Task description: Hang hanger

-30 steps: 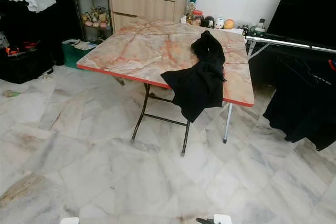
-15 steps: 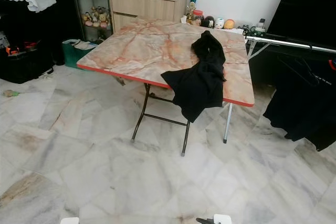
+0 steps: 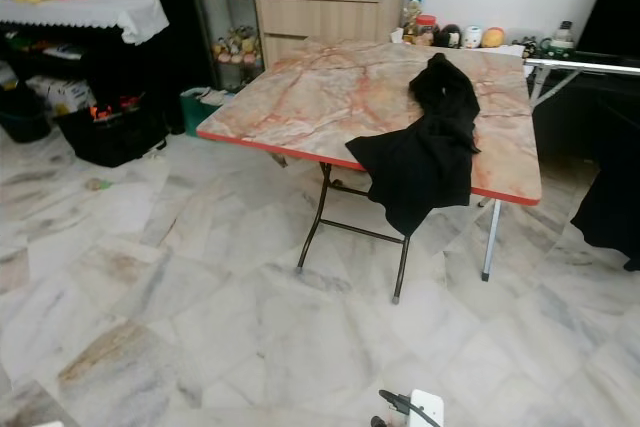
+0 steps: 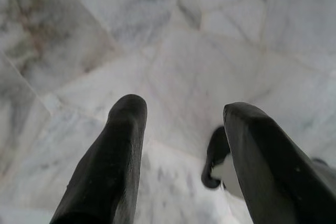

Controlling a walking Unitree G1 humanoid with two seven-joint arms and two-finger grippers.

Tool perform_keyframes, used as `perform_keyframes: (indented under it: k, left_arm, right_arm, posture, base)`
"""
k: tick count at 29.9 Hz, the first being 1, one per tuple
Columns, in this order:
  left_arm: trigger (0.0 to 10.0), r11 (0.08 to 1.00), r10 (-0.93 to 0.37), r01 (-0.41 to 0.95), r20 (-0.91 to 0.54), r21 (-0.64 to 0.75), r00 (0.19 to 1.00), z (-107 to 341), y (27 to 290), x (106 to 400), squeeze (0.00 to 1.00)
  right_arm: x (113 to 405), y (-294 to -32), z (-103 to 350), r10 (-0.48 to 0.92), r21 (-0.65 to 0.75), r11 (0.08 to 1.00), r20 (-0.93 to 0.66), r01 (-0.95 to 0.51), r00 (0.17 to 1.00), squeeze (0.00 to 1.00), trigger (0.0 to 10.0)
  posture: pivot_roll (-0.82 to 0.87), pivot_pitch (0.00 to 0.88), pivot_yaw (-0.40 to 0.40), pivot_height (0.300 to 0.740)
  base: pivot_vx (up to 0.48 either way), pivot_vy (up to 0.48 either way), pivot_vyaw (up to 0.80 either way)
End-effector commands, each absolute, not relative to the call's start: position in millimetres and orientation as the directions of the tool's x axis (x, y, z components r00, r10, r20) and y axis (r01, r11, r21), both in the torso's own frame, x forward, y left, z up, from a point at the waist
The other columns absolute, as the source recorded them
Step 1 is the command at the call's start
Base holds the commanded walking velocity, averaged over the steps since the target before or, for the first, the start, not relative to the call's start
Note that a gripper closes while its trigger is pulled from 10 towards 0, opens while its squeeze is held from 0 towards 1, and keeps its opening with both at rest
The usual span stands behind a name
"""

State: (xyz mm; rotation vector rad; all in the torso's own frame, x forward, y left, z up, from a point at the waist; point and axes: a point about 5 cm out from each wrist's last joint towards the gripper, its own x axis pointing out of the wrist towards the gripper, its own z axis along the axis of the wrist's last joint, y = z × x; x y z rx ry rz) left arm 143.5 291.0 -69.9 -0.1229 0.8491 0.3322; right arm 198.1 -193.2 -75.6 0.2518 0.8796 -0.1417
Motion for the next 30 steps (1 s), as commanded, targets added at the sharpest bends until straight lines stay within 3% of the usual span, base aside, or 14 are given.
perform_keyframes:
  k: [1,7,14,21,27,30]
  left_arm:
    - [10.0,0.941,0.245,-0.337,-0.738,0.025,0.629,-66,297,145,0.00]
    - [10.0,0.951,0.222,-0.309,-0.744,0.022,0.631,-68,288,152,0.00]
    - [10.0,0.949,0.222,-0.316,-0.744,0.015,0.630,-68,285,154,0.00]
    - [10.0,0.951,0.198,-0.309,-0.757,-0.005,0.622,-79,269,139,0.00]
    - [10.0,0.948,0.209,-0.319,-0.758,0.001,0.617,-76,276,144,0.00]
    - [10.0,0.938,0.222,-0.345,-0.764,0.000,0.605,-75,278,144,0.00]
  right_arm:
    - [198,-191,-76,-0.017,0.174,0.956,-0.772,0.237,0.636,0.00,10.0]
    - [198,-193,-75,-0.016,0.169,0.958,-0.774,0.232,0.634,0.00,10.0]
    - [199,-195,-75,-0.023,0.166,0.957,-0.771,0.237,0.636,0.00,10.0]
    - [200,-197,-74,-0.020,0.167,0.959,-0.768,0.230,0.641,0.00,10.0]
    - [200,-200,-73,-0.029,0.158,0.960,-0.768,0.233,0.640,0.00,10.0]
    - [200,-203,-73,-0.035,0.151,0.960,-0.769,0.236,0.638,0.00,10.0]
  posture:
    - [0.25,0.000,0.029,0.740]
    - [0.25,0.000,0.017,0.740]
    - [0.25,0.000,0.010,0.740]
    - [0.24,0.000,0.003,0.740]
    - [0.23,0.000,-0.010,0.740]
    - [0.23,0.000,-0.022,0.740]
  base:
    - [0.000,0.000,0.00]
    - [0.000,-0.048,0.00]
    - [0.000,-0.480,0.00]
    - [0.000,-0.480,0.00]
    - [0.000,-0.480,0.00]
    - [0.000,0.000,0.00]
